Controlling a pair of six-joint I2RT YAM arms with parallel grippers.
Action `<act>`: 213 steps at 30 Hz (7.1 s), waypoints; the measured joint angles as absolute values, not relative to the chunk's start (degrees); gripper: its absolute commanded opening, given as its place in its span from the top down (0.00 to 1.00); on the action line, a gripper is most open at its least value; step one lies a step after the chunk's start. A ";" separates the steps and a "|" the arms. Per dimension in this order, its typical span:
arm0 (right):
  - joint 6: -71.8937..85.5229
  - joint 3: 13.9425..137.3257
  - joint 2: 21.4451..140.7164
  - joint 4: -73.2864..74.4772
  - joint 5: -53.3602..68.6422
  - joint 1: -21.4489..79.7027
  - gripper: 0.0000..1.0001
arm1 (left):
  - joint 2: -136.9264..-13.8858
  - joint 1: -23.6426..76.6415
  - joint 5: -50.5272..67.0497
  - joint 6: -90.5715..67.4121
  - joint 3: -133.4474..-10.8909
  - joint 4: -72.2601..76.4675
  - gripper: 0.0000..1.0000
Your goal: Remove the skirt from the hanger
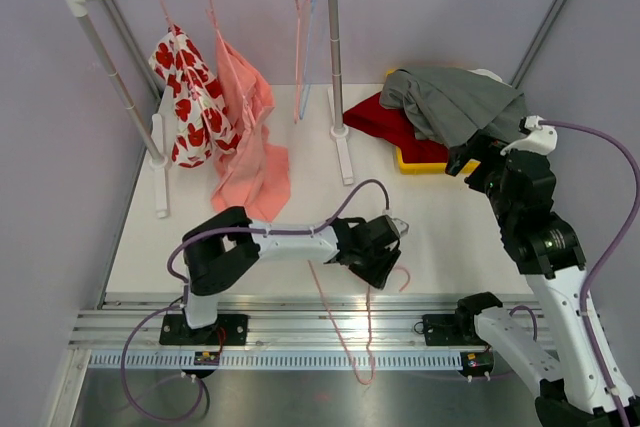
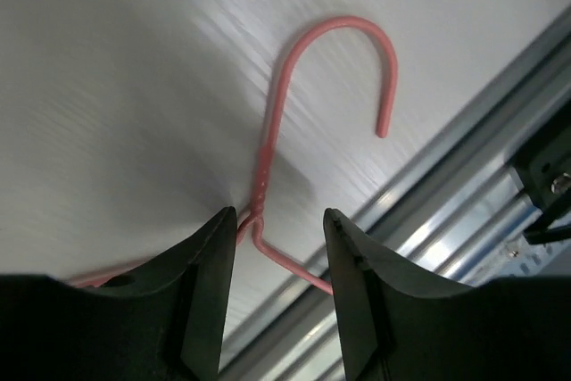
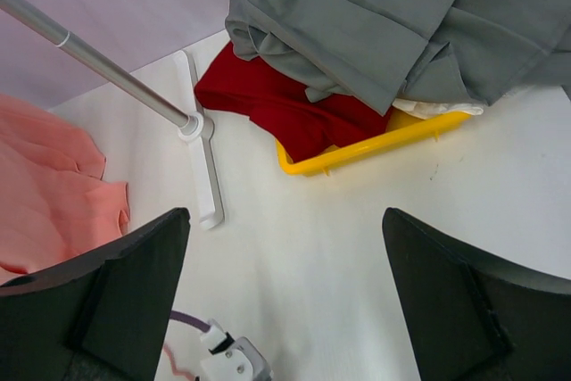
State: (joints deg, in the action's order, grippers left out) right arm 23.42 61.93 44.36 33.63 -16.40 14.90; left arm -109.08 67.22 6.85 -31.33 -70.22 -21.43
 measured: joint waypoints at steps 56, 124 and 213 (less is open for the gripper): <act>23.09 61.47 36.14 43.53 -14.98 14.90 0.02 | -110.17 82.76 -14.72 -59.18 -70.87 -31.57 1.00; 18.72 82.28 60.45 12.80 79.66 40.69 1.00 | -52.90 78.28 2.98 -53.41 -87.26 -34.24 0.01; -1.10 104.16 87.00 21.08 -22.98 46.17 0.01 | -74.46 44.45 -46.11 -11.44 -109.54 -43.33 0.01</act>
